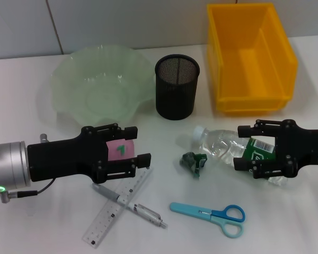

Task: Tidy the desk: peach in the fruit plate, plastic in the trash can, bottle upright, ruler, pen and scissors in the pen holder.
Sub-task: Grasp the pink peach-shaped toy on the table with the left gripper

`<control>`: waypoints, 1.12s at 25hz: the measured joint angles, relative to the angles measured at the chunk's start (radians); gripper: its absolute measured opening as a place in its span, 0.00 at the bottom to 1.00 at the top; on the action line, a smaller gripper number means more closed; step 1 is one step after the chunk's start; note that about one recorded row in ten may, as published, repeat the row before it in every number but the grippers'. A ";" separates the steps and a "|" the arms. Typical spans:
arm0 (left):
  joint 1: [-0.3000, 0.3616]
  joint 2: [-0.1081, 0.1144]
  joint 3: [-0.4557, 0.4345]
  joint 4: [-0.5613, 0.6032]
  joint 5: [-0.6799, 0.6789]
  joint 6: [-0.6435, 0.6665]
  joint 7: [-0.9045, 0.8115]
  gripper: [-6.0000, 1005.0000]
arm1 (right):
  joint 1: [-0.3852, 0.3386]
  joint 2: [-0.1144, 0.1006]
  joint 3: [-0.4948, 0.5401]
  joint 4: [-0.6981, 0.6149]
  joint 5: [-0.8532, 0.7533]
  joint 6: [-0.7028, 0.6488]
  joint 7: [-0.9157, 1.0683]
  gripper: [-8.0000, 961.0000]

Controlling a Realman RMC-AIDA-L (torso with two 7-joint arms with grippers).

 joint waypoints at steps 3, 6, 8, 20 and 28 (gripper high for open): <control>0.000 0.000 0.000 -0.001 0.000 -0.002 -0.001 0.74 | 0.000 0.000 0.000 0.002 0.000 -0.001 0.000 0.86; 0.000 0.000 0.000 -0.002 -0.002 -0.001 -0.002 0.74 | 0.000 0.000 0.000 0.003 0.001 -0.003 0.000 0.86; 0.000 -0.001 0.000 -0.002 -0.002 0.001 -0.006 0.74 | 0.000 0.001 0.000 0.004 0.002 -0.003 0.001 0.86; -0.013 0.000 -0.006 0.026 -0.002 0.001 -0.041 0.74 | -0.001 0.003 0.000 0.003 0.002 -0.001 0.014 0.86; -0.020 0.002 0.006 0.145 0.015 -0.058 -0.049 0.74 | -0.002 0.003 0.000 0.000 0.001 0.000 0.019 0.86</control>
